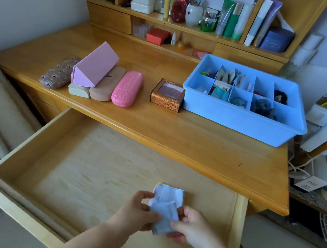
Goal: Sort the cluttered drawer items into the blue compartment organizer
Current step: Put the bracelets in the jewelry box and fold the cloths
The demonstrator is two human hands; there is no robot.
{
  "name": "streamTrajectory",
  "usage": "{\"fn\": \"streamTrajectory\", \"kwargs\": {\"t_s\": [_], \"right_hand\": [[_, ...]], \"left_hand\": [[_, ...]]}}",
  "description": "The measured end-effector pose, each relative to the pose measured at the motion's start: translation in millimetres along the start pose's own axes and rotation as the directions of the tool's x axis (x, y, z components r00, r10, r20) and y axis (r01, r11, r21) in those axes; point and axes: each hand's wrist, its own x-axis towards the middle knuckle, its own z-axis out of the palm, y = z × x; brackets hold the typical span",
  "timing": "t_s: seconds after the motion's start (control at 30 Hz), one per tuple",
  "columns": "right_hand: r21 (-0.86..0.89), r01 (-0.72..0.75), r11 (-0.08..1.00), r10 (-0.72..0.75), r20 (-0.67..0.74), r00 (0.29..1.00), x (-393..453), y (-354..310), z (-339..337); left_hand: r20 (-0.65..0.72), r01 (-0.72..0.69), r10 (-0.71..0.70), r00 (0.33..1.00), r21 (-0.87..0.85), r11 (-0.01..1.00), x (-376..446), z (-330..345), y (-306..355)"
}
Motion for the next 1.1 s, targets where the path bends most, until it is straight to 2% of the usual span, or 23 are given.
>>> {"fn": "streamTrajectory", "kwargs": {"t_s": [0.07, 0.13, 0.23, 0.3, 0.47, 0.57, 0.67, 0.73, 0.87, 0.97, 1.03, 1.1], "right_hand": [[0.041, -0.072, 0.997, 0.073, -0.003, 0.997, 4.7, 10.8, 2.9], [0.035, -0.095, 0.995, 0.097, -0.061, 0.993, 11.5, 18.1, 2.6], [0.087, -0.060, 0.994, 0.076, -0.194, 0.978, 27.9, 17.5, -3.0], [0.069, -0.029, 0.997, 0.046, -0.265, 0.963, 40.4, 13.4, -6.5], [-0.192, -0.061, 0.980, -0.031, -0.446, 0.895, 62.5, 18.0, -6.9], [-0.411, -0.129, 0.902, -0.118, -0.522, 0.845, 62.5, 24.4, -9.0], [-0.551, -0.132, 0.824, -0.184, -0.480, 0.858, 60.2, 24.0, -5.5], [-0.535, -0.122, 0.836, -0.184, -0.482, 0.857, 57.4, 20.9, -2.0], [-0.403, -0.028, 0.915, -0.173, -0.454, 0.874, 55.5, 18.2, 6.4], [-0.159, 0.016, 0.987, -0.081, -0.417, 0.905, 57.7, 13.4, 13.7], [-0.070, 0.025, 0.997, -0.050, -0.380, 0.924, 59.8, 13.9, 19.7], [-0.060, 0.046, 0.997, -0.062, -0.318, 0.946, 63.2, 10.3, 38.1]], "left_hand": [[-0.035, 0.002, 0.000, 0.999, 0.054, 0.999, 5.4, 0.2, -10.5], [-0.096, -0.104, 0.124, 0.988, 0.194, 0.976, 13.0, 2.7, -10.9], [-0.129, -0.244, 0.288, 0.949, 0.278, 0.929, 31.6, 9.5, 2.1], [-0.133, -0.283, 0.345, 0.929, 0.344, 0.895, 46.5, 12.5, 9.7], [-0.052, -0.268, 0.371, 0.927, 0.600, 0.754, 66.9, 13.7, 0.3], [-0.154, -0.161, 0.399, 0.904, 0.742, 0.650, 70.3, 8.5, -7.3], [-0.265, -0.065, 0.274, 0.925, 0.601, 0.797, 67.9, 1.7, -6.1], [-0.221, -0.028, 0.175, 0.959, 0.543, 0.839, 63.8, 1.1, -5.8], [-0.229, -0.020, 0.133, 0.964, 0.437, 0.899, 56.6, 1.0, -8.8], [-0.251, -0.042, 0.133, 0.959, 0.338, 0.940, 48.6, -8.2, -5.9], [-0.241, -0.048, 0.136, 0.961, 0.341, 0.939, 42.7, -16.7, -6.1], [-0.283, -0.056, 0.166, 0.944, 0.361, 0.931, 35.1, -37.2, -7.8]]}}
